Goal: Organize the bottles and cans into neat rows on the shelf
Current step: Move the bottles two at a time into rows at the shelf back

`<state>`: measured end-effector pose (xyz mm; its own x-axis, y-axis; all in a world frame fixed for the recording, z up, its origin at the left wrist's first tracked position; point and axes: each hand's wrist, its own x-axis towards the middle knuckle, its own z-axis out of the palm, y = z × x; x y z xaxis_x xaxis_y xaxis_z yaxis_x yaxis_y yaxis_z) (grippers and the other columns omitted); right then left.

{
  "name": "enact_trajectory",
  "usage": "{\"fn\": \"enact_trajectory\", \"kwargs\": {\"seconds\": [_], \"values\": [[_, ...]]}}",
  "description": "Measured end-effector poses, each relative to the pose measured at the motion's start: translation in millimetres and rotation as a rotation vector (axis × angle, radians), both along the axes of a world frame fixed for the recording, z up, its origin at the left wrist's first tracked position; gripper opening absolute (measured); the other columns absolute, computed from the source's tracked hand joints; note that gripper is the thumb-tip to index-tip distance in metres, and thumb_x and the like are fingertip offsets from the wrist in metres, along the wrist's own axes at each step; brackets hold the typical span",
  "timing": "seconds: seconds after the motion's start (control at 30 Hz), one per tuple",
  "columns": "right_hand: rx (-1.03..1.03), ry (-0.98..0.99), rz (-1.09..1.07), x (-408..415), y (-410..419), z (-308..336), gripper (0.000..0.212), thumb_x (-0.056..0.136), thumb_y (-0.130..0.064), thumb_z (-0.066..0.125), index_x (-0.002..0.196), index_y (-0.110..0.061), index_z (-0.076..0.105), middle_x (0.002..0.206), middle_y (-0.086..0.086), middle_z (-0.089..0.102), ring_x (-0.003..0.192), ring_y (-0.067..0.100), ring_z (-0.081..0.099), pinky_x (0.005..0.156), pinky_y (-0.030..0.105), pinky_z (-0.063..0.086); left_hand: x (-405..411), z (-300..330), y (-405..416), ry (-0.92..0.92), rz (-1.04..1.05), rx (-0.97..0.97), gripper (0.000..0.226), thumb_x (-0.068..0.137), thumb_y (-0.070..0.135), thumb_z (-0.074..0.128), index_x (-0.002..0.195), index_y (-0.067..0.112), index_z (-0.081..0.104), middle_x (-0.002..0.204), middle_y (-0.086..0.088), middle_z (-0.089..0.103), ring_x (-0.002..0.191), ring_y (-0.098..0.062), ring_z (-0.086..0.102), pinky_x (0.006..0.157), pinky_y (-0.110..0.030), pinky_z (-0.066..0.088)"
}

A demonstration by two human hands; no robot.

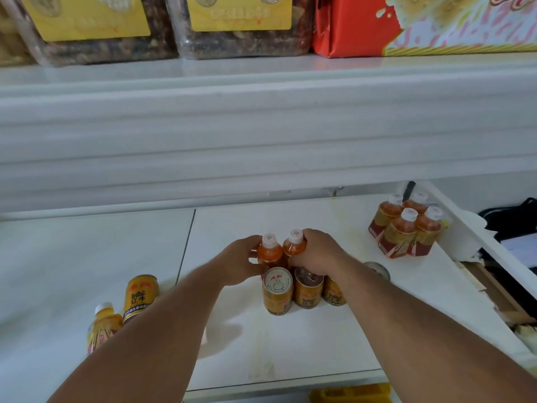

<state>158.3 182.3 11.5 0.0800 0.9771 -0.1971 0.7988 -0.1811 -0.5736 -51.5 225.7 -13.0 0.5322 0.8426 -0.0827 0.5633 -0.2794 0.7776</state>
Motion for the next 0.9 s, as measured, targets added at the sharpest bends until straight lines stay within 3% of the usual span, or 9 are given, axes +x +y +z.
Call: {"fn": "enact_trajectory", "kwargs": {"seconds": [0.13, 0.27, 0.33, 0.47, 0.67, 0.9], "values": [[0.030, 0.056, -0.045, 3, -4, -1, 0.038, 0.074, -0.036, 0.078, 0.107, -0.024, 0.064, 0.099, -0.005, 0.068, 0.090, 0.016, 0.064, 0.074, 0.031, 0.049, 1, -10, 4, -0.029, 0.054, 0.032, 0.058, 0.073, 0.020, 0.084, 0.125, 0.027, 0.057, 0.114, 0.016, 0.065, 0.106, 0.003, 0.060, 0.090, -0.025, 0.051], [0.083, 0.100, -0.089, 4, -8, 4, 0.033, 0.074, -0.034, 0.077, 0.103, -0.024, 0.063, 0.095, -0.005, 0.069, 0.087, 0.016, 0.065, 0.075, 0.033, 0.052, 2, -13, 6, -0.051, 0.101, 0.044, 0.058, 0.071, 0.020, 0.084, 0.118, 0.034, 0.054, 0.110, 0.022, 0.063, 0.104, 0.005, 0.060, 0.083, -0.018, 0.051], [0.122, 0.141, -0.110, 6, -7, 11, 0.040, 0.073, -0.032, 0.079, 0.109, -0.024, 0.062, 0.100, -0.005, 0.068, 0.091, 0.016, 0.065, 0.078, 0.033, 0.051, 1, -9, 8, -0.078, 0.124, 0.058, 0.059, 0.070, 0.022, 0.084, 0.119, 0.035, 0.054, 0.110, 0.022, 0.062, 0.106, 0.002, 0.059, 0.079, -0.020, 0.052], [0.190, 0.177, -0.127, 9, -5, 33, 0.052, 0.074, -0.033, 0.079, 0.119, -0.023, 0.056, 0.106, -0.005, 0.063, 0.094, 0.016, 0.061, 0.074, 0.030, 0.044, -2, 13, 11, -0.128, 0.168, 0.115, 0.057, 0.069, 0.023, 0.083, 0.115, 0.040, 0.054, 0.110, 0.022, 0.064, 0.104, 0.003, 0.060, 0.085, -0.029, 0.051], [0.313, 0.262, -0.135, 4, -23, 62, 0.028, 0.075, -0.034, 0.074, 0.099, -0.024, 0.064, 0.086, -0.012, 0.067, 0.079, 0.008, 0.064, 0.058, 0.022, 0.041, 1, 64, -12, -0.148, 0.157, 0.164, 0.052, 0.056, 0.047, 0.071, 0.096, 0.073, 0.052, 0.098, 0.046, 0.059, 0.095, 0.017, 0.057, 0.071, -0.017, 0.047], [0.412, 0.324, -0.178, -1, -65, 81, 0.023, 0.074, -0.038, 0.072, 0.092, -0.036, 0.057, 0.086, -0.017, 0.064, 0.076, -0.004, 0.060, 0.061, 0.019, 0.040, 0, 76, -50, -0.161, 0.183, 0.155, 0.052, 0.053, 0.048, 0.074, 0.099, 0.062, 0.052, 0.099, 0.036, 0.062, 0.095, 0.013, 0.058, 0.071, -0.012, 0.048]]}}
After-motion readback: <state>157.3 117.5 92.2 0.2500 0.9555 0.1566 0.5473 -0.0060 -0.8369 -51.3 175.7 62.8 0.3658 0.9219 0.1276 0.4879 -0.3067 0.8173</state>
